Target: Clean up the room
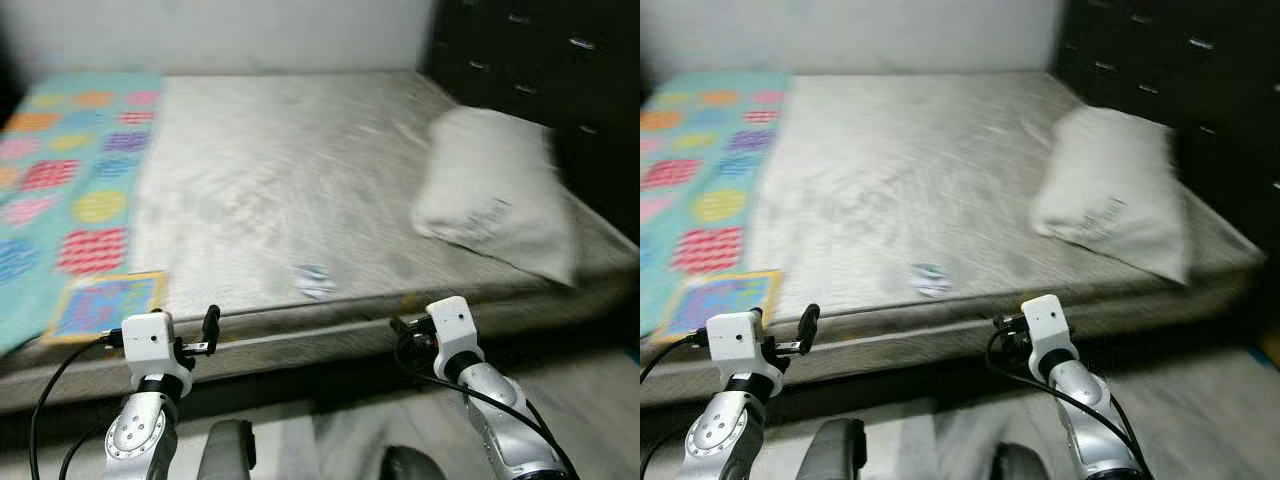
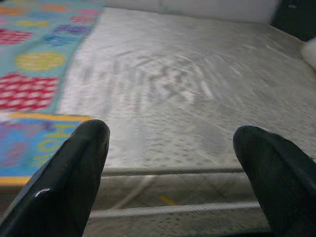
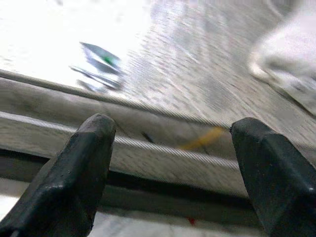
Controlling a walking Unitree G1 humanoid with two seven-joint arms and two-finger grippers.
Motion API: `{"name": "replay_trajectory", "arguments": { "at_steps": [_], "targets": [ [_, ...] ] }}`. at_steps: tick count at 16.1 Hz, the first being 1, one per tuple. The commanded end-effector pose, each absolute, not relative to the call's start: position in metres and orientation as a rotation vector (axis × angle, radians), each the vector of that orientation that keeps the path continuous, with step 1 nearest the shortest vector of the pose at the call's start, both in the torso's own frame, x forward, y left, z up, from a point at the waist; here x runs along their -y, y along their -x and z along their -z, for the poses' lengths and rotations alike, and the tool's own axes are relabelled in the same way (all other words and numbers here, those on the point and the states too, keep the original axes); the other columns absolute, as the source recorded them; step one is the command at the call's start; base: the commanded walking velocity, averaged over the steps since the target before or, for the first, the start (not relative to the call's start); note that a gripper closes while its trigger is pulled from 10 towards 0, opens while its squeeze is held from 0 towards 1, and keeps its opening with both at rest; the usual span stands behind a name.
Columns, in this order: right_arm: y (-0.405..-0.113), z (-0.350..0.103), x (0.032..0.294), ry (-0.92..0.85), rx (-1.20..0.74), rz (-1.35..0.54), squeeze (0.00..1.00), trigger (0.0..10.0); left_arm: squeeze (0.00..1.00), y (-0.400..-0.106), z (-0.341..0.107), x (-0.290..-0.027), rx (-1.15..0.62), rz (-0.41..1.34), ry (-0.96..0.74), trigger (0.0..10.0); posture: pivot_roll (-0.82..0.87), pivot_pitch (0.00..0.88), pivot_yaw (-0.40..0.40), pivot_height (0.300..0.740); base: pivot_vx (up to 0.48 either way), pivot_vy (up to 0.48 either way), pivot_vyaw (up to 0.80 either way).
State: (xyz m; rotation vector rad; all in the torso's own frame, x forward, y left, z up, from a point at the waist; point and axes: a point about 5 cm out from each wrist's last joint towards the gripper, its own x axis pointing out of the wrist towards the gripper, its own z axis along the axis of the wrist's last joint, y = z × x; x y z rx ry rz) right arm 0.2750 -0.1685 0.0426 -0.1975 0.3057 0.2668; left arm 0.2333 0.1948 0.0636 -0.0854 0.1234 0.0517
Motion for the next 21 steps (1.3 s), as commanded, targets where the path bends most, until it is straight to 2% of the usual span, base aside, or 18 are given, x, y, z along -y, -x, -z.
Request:
{"name": "replay_trajectory", "arguments": {
  "at_steps": [1, 4, 14, 19, 21],
  "targets": [
    [-0.279, -0.049, 0.164, 0.199, -0.272, -0.283, 0.00, 10.0, 0.00, -0.236, -0.068, -0.196, -0.104, -0.047, 0.082, 10.0, -0.04, 0.000, -0.046, 0.627, 0.307, 0.000, 0.51],
    [-0.280, -0.049, 0.163, 0.200, -0.270, -0.288, 0.00, 10.0, 0.00, -0.237, -0.069, -0.195, -0.103, -0.043, 0.080, 10.0, -0.04, 0.000, -0.045, 0.627, 0.311, 0.000, 0.48],
    [-0.279, -0.047, 0.163, 0.194, -0.272, -0.290, 0.00, 10.0, 0.00, -0.236, -0.067, -0.192, -0.116, -0.031, 0.093, 10.0, -0.04, 0.000, -0.045, 0.627, 0.302, 0.000, 0.00],
    [-0.281, -0.048, 0.167, 0.218, -0.279, -0.282, 0.00, 10.0, 0.00, -0.236, -0.063, -0.191, -0.147, -0.047, 0.096, 10.0, -0.03, 0.004, -0.046, 0.627, 0.000, 0.000, 0.00],
    [-0.286, -0.042, 0.164, 0.258, -0.340, -0.292, 0.00, 10.0, 0.00, -0.236, -0.056, -0.188, -0.196, -0.041, 0.102, 10.0, -0.03, 0.010, -0.047, 0.627, 0.000, 0.000, 0.00]
  ]
}}
